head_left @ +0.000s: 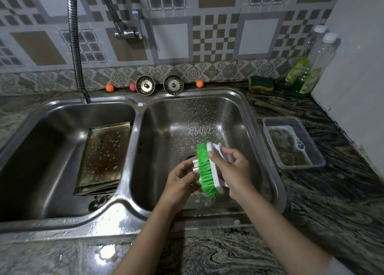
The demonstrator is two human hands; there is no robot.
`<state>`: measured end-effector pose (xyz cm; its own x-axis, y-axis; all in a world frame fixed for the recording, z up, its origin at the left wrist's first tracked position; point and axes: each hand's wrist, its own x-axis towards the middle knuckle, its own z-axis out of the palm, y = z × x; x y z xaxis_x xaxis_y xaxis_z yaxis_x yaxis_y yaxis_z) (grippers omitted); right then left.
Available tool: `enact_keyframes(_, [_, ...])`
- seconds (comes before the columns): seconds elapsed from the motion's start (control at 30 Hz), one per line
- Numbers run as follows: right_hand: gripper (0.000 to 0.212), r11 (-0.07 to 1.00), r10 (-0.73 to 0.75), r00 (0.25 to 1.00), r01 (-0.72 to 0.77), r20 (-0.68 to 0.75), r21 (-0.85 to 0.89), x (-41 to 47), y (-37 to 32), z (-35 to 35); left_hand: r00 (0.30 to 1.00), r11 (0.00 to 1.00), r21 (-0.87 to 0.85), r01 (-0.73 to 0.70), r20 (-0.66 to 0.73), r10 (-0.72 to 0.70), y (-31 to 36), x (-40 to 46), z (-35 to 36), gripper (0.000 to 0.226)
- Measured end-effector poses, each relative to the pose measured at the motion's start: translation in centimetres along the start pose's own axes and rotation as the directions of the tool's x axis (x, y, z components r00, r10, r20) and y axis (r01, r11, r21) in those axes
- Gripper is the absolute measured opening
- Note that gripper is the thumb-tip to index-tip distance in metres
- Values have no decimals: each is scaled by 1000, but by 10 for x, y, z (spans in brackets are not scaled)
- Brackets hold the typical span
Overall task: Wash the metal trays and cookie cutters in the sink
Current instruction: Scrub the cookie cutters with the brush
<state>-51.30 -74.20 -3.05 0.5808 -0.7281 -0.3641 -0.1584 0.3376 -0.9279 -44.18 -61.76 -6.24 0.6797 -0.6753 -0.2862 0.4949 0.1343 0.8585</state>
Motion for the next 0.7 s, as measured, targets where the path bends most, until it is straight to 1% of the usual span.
enact_keyframes(0.07, [39, 996, -61, 995, 56, -84, -67, 8, -1, 3, 999, 999, 29, 13, 29, -14, 0, 1, -2, 42])
enact_keyframes(0.13, [39, 987, -122, 983, 106, -136, -120, 18, -3, 5, 998, 1000, 21, 24, 55, -25, 1, 2, -4, 41])
enact_keyframes(0.23, [39, 985, -156, 969, 139, -191, -100, 27, -8, -1, 999, 1000, 15, 16, 39, -17, 5, 3, -8, 35])
enact_keyframes(0.27, [38, 989, -144, 971, 132, -190, -73, 26, -10, -4, 1000, 999, 54, 6, 20, -7, 7, 2, -9, 37])
enact_keyframes(0.33, [35, 995, -103, 987, 101, -128, -15, 22, -14, -12, 1000, 976, 219, -16, -21, 21, 9, 4, -10, 43])
enact_keyframes(0.4, [35, 998, -63, 998, 63, -16, 12, 15, -15, -16, 999, 893, 449, -18, -32, 37, 8, 9, -12, 47])
enact_keyframes(0.47, [35, 999, -54, 996, 54, 66, -7, 9, -11, -16, 999, 719, 694, -20, -11, 38, 8, 14, -12, 51])
enact_keyframes(0.5, [35, 999, -46, 994, 48, 95, -25, 7, -9, -15, 999, 642, 766, -33, 6, 43, 10, 16, -10, 54])
enact_keyframes(0.53, [36, 998, -33, 993, 38, 117, -40, 6, -6, -14, 999, 615, 788, -45, 19, 49, 11, 16, -8, 58])
enact_keyframes(0.6, [38, 999, -7, 991, 14, 135, -51, 4, 0, -11, 997, 670, 740, -67, 31, 66, 12, 15, -3, 62])
enact_keyframes(0.7, [39, 998, 44, 993, -40, 111, -39, 3, 8, -11, 995, 779, 621, -91, 19, 101, 13, 11, -1, 63])
